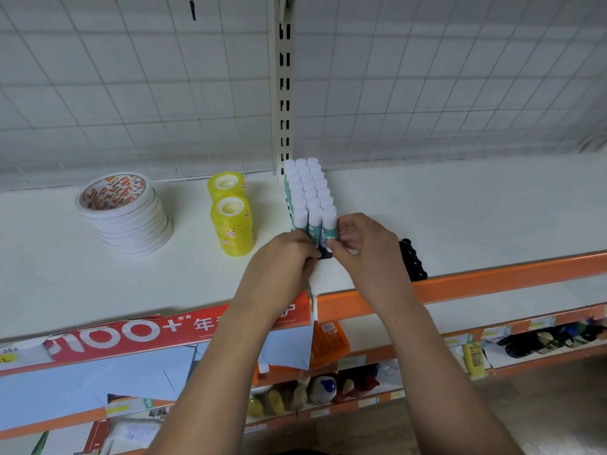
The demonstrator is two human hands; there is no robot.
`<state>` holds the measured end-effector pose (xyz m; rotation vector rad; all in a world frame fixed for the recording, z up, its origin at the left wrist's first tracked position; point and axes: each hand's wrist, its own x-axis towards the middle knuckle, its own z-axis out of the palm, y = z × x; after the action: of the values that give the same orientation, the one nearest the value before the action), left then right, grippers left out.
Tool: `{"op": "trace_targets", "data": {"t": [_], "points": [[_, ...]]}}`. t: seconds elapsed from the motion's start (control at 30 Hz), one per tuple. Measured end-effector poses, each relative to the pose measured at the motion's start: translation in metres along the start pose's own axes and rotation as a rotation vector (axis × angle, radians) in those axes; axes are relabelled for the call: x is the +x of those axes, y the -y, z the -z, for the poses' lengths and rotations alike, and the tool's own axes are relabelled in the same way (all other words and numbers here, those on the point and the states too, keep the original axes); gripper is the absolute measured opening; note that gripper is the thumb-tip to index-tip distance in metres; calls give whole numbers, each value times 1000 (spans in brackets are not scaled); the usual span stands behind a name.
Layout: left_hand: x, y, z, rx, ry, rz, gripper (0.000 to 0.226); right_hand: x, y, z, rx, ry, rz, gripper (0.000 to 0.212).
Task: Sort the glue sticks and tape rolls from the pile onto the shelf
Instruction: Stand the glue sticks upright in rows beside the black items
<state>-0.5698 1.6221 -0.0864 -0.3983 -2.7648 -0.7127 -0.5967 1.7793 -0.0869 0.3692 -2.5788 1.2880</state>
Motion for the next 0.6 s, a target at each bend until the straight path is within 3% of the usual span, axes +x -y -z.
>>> {"op": "trace_targets", "data": {"t": [0.17, 0.6], "points": [[2, 3, -6, 66, 73, 20, 22, 1, -4, -9, -36, -44, -17, 18], [1, 2, -7, 93, 58, 50, 21, -5, -9, -21, -76, -60, -110, 19]]}}
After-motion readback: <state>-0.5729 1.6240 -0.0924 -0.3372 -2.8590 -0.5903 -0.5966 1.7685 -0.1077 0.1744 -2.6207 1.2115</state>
